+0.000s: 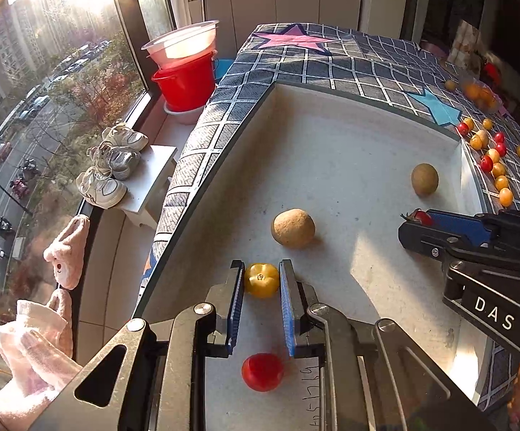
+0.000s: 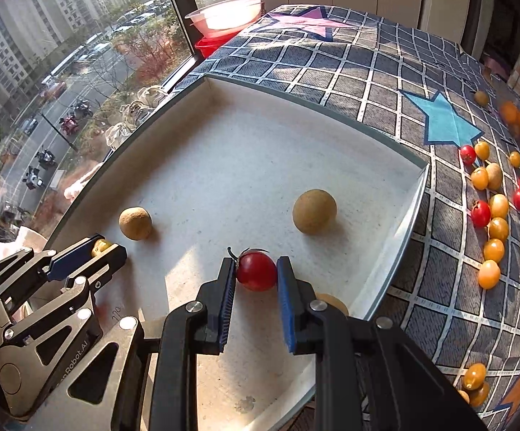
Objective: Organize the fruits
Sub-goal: 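Carry both tomatoes into the white tray and open both tools, then withdraw both open tools from the tray toward the fruit on the table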
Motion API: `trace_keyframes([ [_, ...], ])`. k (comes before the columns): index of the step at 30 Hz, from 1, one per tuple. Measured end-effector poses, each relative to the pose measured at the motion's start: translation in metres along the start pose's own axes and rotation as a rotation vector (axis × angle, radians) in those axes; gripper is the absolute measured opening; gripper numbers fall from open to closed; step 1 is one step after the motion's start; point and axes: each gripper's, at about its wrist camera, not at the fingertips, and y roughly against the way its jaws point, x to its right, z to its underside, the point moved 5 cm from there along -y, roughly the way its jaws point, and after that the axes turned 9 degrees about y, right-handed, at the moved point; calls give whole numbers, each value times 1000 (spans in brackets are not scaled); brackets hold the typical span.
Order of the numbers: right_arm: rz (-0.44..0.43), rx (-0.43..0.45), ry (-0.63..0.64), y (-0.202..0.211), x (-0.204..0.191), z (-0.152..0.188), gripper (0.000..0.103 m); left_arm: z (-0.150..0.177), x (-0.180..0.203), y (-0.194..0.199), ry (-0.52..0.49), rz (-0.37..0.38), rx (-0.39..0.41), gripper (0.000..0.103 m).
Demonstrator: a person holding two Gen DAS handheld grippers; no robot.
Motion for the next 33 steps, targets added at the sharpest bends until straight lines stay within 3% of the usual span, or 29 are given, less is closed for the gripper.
trace_keyframes([
  [4, -12, -2, 7, 0, 0, -2, 27, -1, 1, 1, 0, -2, -1, 21],
  [10, -46, 50, -34, 19, 8, -8, 60, 0, 0, 1, 7, 8, -18, 21],
  [11, -48, 62, -37, 24, 9, -9, 65, 0, 1, 1, 5, 7, -19, 29],
  [12, -51, 73, -42, 29, 10, -10, 69, 0, 1, 2, 5, 9, -18, 59],
  [14, -61, 94, -55, 38, 13, -11, 76, -1, 2, 10, 6, 8, 32, 83],
  [24, -65, 146, -114, 70, 37, 6, 79, 0, 19, 33, -26, 42, 53, 83],
  [33, -28, 163, -200, 95, 84, 49, 79, 1, 61, 57, -109, 74, 87, 83],
])
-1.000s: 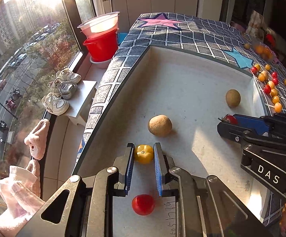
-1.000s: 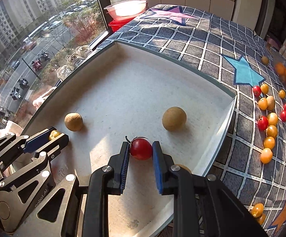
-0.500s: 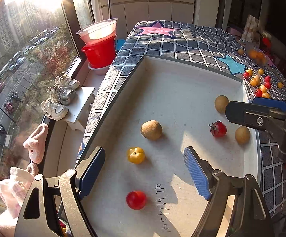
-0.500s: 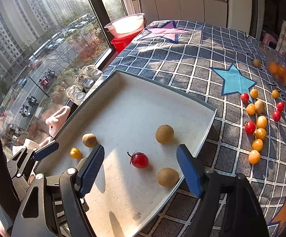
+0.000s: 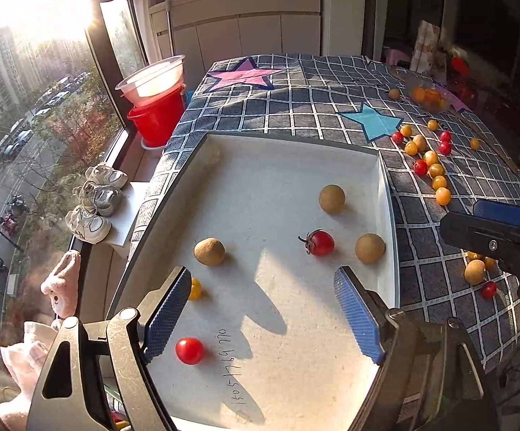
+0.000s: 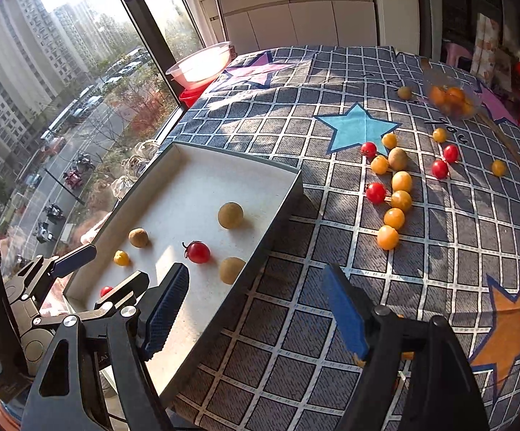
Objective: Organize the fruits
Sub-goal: 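Withdraw both open tools from the tray toward the fruit on the table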
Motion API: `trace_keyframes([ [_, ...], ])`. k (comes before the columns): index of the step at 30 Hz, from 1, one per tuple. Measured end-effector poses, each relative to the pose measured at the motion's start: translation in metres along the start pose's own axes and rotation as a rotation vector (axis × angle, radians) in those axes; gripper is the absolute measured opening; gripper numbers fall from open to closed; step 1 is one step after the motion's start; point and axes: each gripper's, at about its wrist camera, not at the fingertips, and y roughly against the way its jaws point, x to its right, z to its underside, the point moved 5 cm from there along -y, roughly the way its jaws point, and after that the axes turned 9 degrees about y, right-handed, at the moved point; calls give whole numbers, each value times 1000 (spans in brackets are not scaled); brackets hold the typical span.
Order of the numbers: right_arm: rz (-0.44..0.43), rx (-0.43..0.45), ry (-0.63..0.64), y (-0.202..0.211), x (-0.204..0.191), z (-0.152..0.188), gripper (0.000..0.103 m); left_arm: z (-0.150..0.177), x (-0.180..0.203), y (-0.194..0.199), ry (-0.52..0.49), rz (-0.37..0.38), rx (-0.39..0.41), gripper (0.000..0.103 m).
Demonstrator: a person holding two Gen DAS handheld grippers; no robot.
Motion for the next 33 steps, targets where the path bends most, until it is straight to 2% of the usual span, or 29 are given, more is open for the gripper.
trace_keyframes([
  [11, 136, 6, -163, 35, 104, 46, 80, -5, 76, 9, -84, 75, -9, 83],
  [16, 172, 15, -223, 44, 141, 55, 80, -11, 118, 7, -119, 112, -19, 83],
  [24, 176, 19, -230, 37, 171, 38, 80, -20, 169, -20, -141, 114, -42, 83],
  [33, 181, -7, -205, 1, 197, 9, 79, -26, 195, -61, -137, 93, -97, 83],
])
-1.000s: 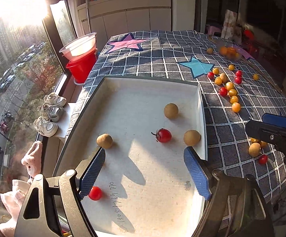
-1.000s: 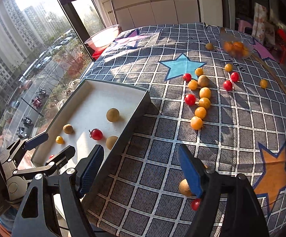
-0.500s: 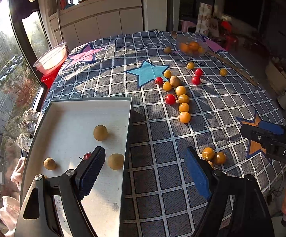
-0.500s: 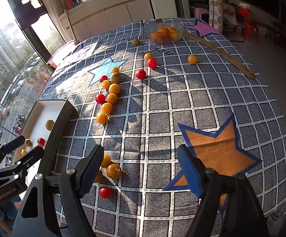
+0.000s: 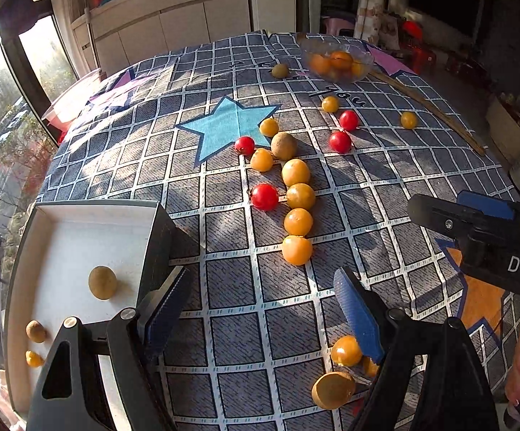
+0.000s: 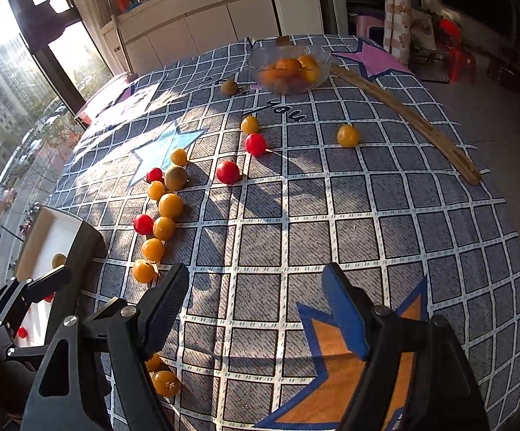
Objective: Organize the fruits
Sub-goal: 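Withdraw both open tools from the tray toward the fruit on the table, then grasp an orange cherry tomato with the left tool while the right grasps a red tomato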
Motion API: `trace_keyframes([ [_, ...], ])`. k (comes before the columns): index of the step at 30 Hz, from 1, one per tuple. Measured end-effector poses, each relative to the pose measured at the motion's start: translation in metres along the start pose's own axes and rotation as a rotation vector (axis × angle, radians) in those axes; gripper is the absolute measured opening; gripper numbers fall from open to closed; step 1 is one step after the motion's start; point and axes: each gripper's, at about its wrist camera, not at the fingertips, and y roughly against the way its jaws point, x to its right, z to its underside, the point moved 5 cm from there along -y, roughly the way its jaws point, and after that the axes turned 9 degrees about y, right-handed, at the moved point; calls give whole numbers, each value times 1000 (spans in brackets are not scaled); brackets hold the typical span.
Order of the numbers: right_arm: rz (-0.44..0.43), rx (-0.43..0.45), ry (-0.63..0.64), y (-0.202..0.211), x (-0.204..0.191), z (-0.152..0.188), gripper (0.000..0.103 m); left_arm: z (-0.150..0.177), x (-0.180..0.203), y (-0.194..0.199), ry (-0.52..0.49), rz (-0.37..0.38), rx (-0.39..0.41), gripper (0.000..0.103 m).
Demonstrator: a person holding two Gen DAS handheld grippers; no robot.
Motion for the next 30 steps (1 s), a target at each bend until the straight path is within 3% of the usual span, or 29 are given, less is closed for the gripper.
trace_keyframes([
  [7, 11, -13, 21, -38, -2, -18, 75, -6, 7, -19, -4, -15, -5, 82],
  [10, 36, 0, 35, -52, -5, -26, 67, -6, 9, -26, -13, -18, -21, 69],
  [14, 45, 15, 58, -64, -11, -42, 66, -5, 8, -34, 6, -3, -41, 68],
  [17, 44, 22, 65, -71, -17, -52, 66, -5, 9, -37, 18, 11, -48, 57],
  [20, 60, 29, 92, -76, -25, -59, 64, -7, 10, -38, 31, 21, -50, 54],
  [22, 76, 33, 105, -79, -27, -62, 58, -7, 11, -38, 33, 32, -48, 46],
  [26, 77, 37, 99, -82, -27, -67, 28, -7, 12, -37, 26, 36, -40, 28],
  [27, 71, 38, 92, -82, -26, -67, 24, -7, 12, -36, 27, 39, -39, 22],
  [30, 40, 36, 67, -78, -22, -63, 24, -7, 8, -35, 35, 65, -39, 21],
])
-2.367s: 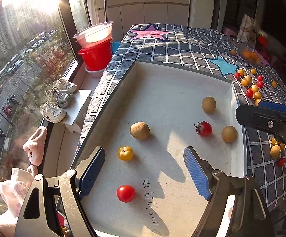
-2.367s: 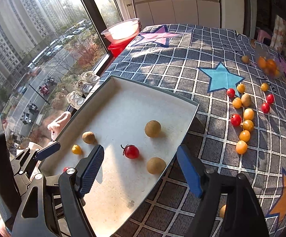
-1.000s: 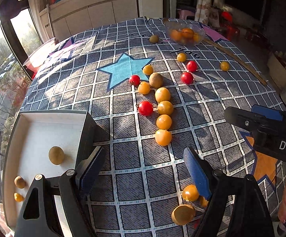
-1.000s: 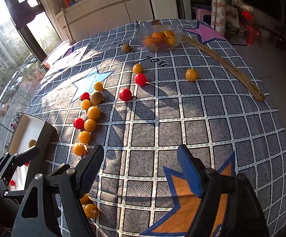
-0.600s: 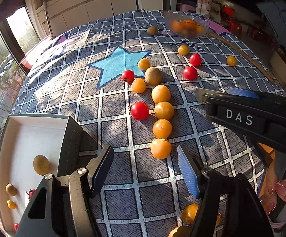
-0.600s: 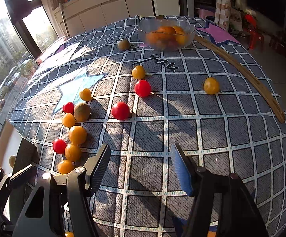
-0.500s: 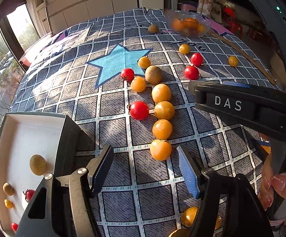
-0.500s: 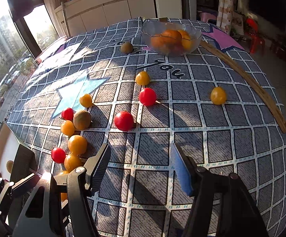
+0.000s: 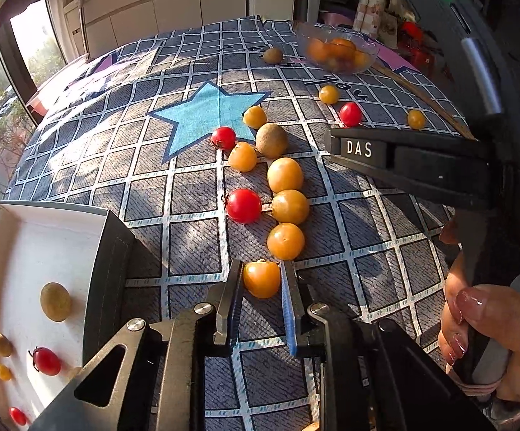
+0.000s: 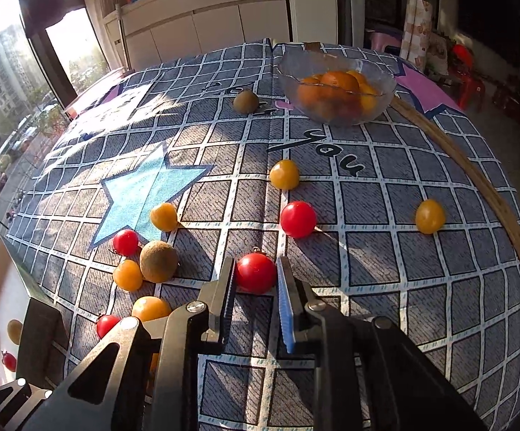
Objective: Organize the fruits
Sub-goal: 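Grasp an orange cherry tomato with the left tool while the right grasps a red tomato, then carry both tomatoes into the white tray and open both tools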
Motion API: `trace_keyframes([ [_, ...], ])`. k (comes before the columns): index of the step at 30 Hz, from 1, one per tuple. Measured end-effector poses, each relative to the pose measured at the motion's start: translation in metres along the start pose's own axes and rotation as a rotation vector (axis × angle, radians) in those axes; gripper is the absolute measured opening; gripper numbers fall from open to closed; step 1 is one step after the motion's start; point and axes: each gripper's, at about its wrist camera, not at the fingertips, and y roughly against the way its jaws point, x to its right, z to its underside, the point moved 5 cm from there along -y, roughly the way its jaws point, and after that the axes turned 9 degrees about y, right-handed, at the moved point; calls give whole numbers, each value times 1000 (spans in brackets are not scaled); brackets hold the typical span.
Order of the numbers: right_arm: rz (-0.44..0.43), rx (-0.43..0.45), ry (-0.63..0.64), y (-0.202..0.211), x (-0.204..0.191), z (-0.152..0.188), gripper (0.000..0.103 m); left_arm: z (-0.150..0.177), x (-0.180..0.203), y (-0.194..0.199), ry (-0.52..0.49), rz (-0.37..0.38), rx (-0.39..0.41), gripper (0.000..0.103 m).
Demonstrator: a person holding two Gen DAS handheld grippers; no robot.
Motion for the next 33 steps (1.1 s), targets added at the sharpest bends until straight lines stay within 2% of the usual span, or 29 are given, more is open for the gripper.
trace_keyframes([
  [3, -52, -5, -39, 8, 4, 9, 24, 2, -3, 3, 10, 13, -3, 21],
  [9, -100, 1, -64, 36, 10, 34, 24, 9, -4, 20, 11, 37, 9, 21],
  [18, -125, 17, -90, 81, 14, 73, 24, 28, -8, 57, 3, 66, 39, 21],
  [33, -158, 32, -67, 129, -25, 110, 24, 68, -48, 106, 31, 35, 96, 21],
])
